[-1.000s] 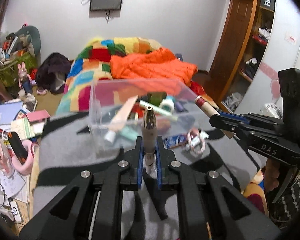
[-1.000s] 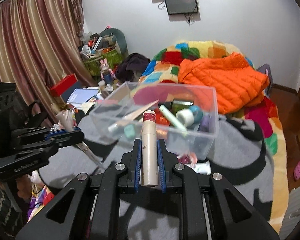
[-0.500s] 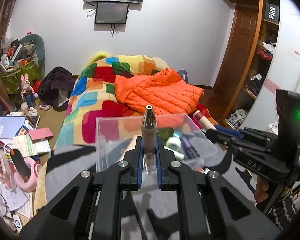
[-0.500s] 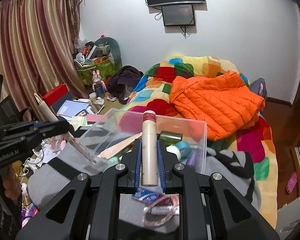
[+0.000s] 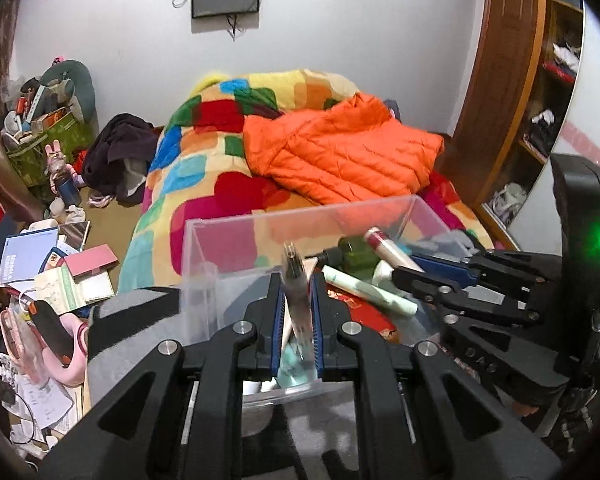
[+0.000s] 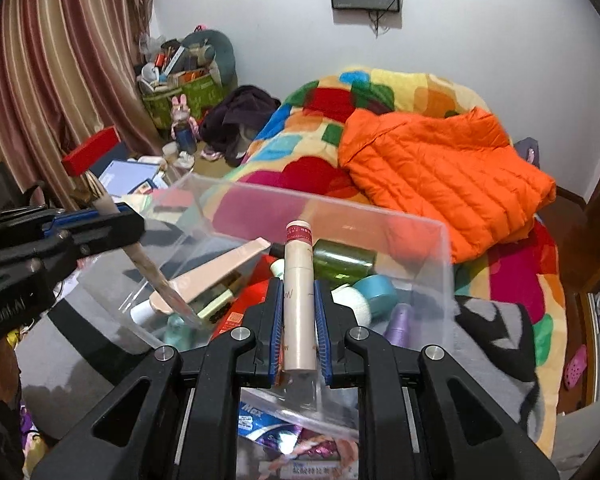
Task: Organize objects
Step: 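Carry the pen and wooden stick into the clear box and open both grippers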
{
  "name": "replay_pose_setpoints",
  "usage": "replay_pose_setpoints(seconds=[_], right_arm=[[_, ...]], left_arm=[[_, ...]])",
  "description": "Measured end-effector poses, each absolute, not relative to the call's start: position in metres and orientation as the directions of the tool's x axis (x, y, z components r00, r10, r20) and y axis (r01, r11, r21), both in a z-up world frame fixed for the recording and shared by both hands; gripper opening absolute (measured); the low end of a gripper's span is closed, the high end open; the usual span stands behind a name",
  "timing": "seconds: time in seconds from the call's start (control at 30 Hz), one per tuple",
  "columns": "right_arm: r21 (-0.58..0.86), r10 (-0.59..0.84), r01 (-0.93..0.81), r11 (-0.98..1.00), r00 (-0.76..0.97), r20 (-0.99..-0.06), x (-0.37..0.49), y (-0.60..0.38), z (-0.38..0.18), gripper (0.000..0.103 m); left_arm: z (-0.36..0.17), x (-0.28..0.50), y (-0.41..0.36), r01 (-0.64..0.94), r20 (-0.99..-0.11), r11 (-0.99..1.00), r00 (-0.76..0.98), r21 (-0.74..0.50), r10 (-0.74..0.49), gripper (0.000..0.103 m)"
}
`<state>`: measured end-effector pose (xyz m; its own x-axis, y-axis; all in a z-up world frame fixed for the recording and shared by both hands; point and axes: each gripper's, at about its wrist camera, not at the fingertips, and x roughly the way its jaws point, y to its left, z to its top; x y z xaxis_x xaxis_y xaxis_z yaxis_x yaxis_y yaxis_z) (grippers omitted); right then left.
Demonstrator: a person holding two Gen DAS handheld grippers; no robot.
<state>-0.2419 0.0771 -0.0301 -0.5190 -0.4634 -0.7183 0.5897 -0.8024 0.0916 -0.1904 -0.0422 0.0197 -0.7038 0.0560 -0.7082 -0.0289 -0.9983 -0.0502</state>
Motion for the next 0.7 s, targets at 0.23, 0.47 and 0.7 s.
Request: replay_pose_setpoints(seconds=[0.23, 0.47, 0.7], right_arm=[[0.1, -0.465, 0.605, -0.79, -0.486, -0.74, -0.241, 0.074, -0.033, 0.018], [0.107, -0.477, 0.597, -0.795, -0.507, -0.718, -0.23, 0.089, -0.017, 0.027], [0.088, -0.47, 0.575, -0.813, -0.56, -0.682, -0.203, 0.122, 0.001, 0.037]], left_arm=[[0.019, -0.186, -0.029, -0.065, -0.708, -0.997, -0.702, -0.044, 0.077, 0.027], [0.036, -0.167, -0.033, -0.051, -0.675, -0.998, -0.735, -0.038, 0.063, 0.044], [0.048, -0.135, -0.032, -0.067, -0.646, -0.997, -0.76, -0.037, 0.075, 0.059]])
